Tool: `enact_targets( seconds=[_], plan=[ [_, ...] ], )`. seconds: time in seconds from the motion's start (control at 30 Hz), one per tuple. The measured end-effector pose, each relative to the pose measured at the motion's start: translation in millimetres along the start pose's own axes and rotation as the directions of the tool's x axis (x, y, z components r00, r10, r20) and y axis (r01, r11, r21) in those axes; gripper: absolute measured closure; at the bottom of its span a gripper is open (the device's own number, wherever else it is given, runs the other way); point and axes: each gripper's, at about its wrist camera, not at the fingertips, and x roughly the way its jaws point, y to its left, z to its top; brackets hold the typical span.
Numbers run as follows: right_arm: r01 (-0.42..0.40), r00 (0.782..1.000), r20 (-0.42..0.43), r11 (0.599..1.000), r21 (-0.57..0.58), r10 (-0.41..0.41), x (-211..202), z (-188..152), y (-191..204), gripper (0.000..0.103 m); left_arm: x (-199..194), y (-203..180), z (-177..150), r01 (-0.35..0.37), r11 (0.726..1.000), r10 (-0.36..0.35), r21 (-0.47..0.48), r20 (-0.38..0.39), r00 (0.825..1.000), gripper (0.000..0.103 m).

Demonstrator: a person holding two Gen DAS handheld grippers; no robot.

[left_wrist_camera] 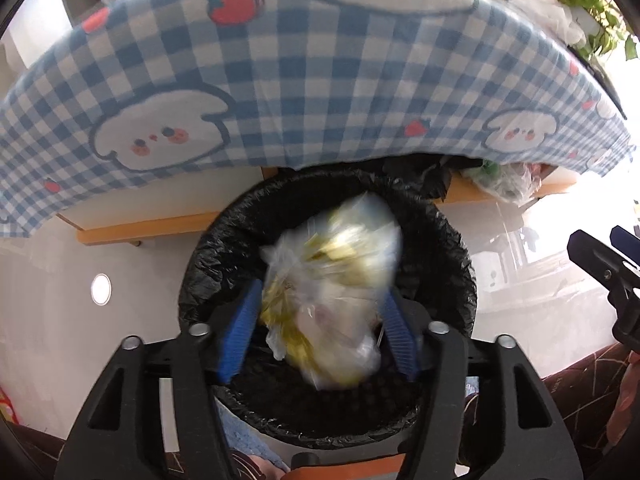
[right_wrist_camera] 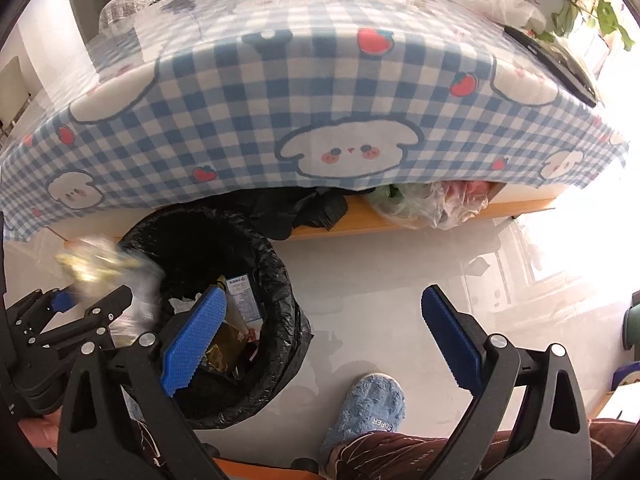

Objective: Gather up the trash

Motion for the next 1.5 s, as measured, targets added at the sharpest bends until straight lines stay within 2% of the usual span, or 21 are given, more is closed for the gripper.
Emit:
enact_targets(
  seconds=[0.1,0.17,0.27,0.43,0.63,0.8,0.9,1.1,1.5],
  plan=[
    [-0.006,1.0,0.016,1.0,0.005,0.006,-4.9,4.3,1.7,0.008,-13.9,5.4,3.9,0.001,1.0,-0.001,-0.017,0.035,0.999,0.032],
    [-0.003,1.0,0.027,1.0,0.002,0.003,-6.7,5.8,3.9,0.008,-25.9,8.8,7.0,-0.015,1.0,0.017,-0.026,0.055,0.998,0.022],
    [-0.017,0.998,0.056,1.0,-0.021,0.018,-17.8,9.1,13.0,0.008,-48.4,17.0,10.9,-0.031,0.999,0.034,-0.041,0.092,0.995,0.013],
    [-0.052,0.99,0.127,0.998,-0.044,0.057,-49.0,18.0,28.0,0.008,-90.4,24.0,16.0,-0.07,0.996,0.078,-0.05,0.175,0.981,0.006],
    [-0.073,0.976,0.201,0.995,-0.071,0.086,-92.5,19.5,38.2,0.008,-133.9,32.6,11.9,-0.065,0.996,0.078,-0.061,0.242,0.967,0.006],
    [-0.038,0.969,0.243,0.997,-0.07,0.054,-119.6,16.3,40.7,0.008,-163.7,43.1,8.0,-0.09,0.992,0.111,-0.088,0.272,0.956,0.006],
    [-0.045,0.967,0.248,0.996,-0.08,0.064,-130.2,13.9,42.1,0.008,-175.3,49.7,5.8,-0.094,0.989,0.122,-0.113,0.281,0.952,0.006],
    [-0.086,0.964,0.244,0.992,-0.089,0.105,-137.1,12.0,43.5,0.008,-178.7,51.7,2.0,-0.09,0.989,0.119,-0.115,0.279,0.953,0.006],
    [-0.089,0.966,0.238,0.994,-0.07,0.103,-134.5,12.4,39.4,0.008,-179.6,47.5,1.6,-0.087,0.991,0.112,-0.101,0.282,0.953,0.006]
  ],
)
